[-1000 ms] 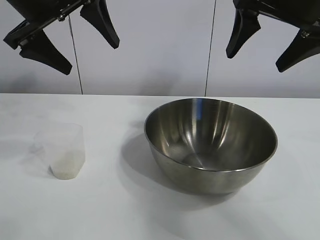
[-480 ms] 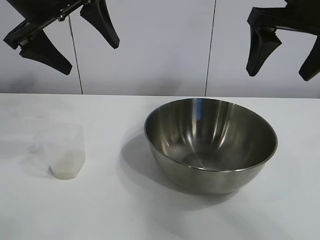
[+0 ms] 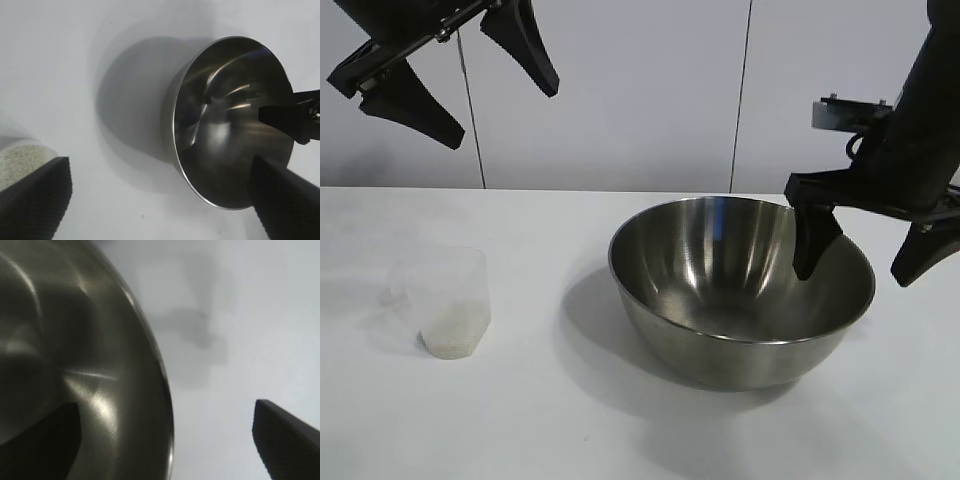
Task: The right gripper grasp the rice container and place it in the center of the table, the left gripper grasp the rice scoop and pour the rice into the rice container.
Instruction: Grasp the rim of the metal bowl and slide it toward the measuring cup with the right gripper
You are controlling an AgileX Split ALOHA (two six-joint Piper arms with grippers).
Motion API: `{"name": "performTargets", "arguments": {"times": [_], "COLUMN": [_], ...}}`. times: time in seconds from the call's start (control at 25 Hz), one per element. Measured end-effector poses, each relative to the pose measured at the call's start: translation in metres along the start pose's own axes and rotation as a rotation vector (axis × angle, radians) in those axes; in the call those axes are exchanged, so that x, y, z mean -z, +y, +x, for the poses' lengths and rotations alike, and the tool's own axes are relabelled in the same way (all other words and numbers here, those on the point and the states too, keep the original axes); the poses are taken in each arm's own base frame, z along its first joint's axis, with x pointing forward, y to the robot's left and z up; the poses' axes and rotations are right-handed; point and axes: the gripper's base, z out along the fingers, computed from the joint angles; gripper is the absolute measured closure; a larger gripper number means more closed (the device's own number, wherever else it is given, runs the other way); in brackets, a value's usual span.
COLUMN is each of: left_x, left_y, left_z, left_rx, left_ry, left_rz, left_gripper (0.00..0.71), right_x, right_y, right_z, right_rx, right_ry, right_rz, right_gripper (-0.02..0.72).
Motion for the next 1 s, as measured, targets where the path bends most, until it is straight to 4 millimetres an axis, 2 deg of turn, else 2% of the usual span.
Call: {"name": "performTargets", "arguments": {"times": [0.12,0.2,0.32,0.56,0.6,0.84,1.0], "left_x": [0.0,0.0,0.0,0.0,0.0,0.0,0.0], "left_y": [0.0,0.0,0.0,0.0,0.0,0.0,0.0], "left_z": [0.0,0.0,-0.001,-0.001,-0.001,-0.001,-0.001], "left_rx": [0.0,0.0,0.0,0.0,0.0,0.0,0.0], "left_ry": [-0.003,-0.005,-0.006,-0.007,-0.007,-0.008,-0.008], "left_rz": [0.0,0.0,-0.001,-0.001,-0.001,-0.001,-0.001], "left_gripper": [0.021,0.021,0.021,0.021,0.021,0.021,0.021], "right_x": [-0.011,-0.016,-0.02,-0.025,-0.025,-0.024,-0.023], "right_y": [0.0,0.0,0.0,0.0,0.0,0.003,-0.004], "right_z": [-0.002,-0.003,-0.003,-0.003,-0.003,-0.001,0.0], "right_rx": [-0.019,-0.026,-0.029,-0.033,-0.035,-0.045,-0.091], "right_ry": [-0.009,-0.008,-0.012,0.0,0.002,0.024,0.046], "right_rz": [-0.011,-0.014,-0.014,-0.014,-0.016,-0.055,-0.125], "right_gripper": [0.069,0.116,0.246,0.615,0.642,0.686,0.694]}}
